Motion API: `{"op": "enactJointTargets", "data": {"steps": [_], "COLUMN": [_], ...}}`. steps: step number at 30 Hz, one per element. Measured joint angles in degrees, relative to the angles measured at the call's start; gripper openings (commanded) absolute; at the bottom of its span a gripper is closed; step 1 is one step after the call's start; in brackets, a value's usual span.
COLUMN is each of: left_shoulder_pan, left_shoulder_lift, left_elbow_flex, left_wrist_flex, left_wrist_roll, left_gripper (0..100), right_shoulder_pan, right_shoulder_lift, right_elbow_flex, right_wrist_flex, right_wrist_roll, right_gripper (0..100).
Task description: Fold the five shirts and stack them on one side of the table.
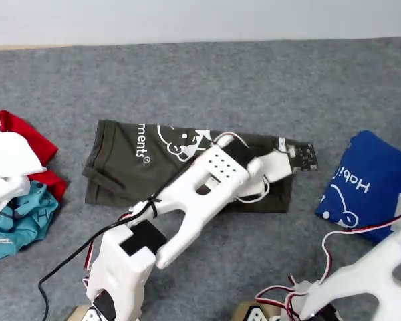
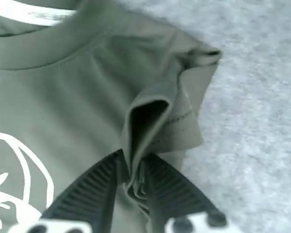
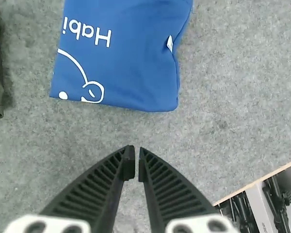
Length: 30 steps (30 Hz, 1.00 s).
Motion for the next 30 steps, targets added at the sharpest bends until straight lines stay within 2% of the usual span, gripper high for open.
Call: {"op": "enactJointTargets", "data": {"steps": [11, 17, 27, 30], "left_shoulder_pan": [-3.87, -3.69, -8.18, -9.41], "left_shoulder_lift": [11.43, 16.0, 17.05, 17.05], "left_elbow_flex": [-14.77, -23.03, -29.89, -32.44], "left_wrist_flex": [1.14, 5.27, 6.15, 9.14], "left_wrist_roll": [-1.76, -1.76, -2.9, -3.96], "left_gripper": [1, 11, 12, 11], "right_shoulder_pan": [-3.34, -3.34, -3.34, -3.34], "right_shoulder_lift": [0.0, 0.0, 0.0, 0.0], "right_elbow_flex": [0.0, 0.0, 0.0, 0.0], "right_wrist_flex": [0.0, 0.0, 0.0, 0.0], "right_wrist_roll": [-0.26, -0.26, -0.26, -0.26], "right_gripper": [2.1, 2.1, 2.1, 2.1]}}
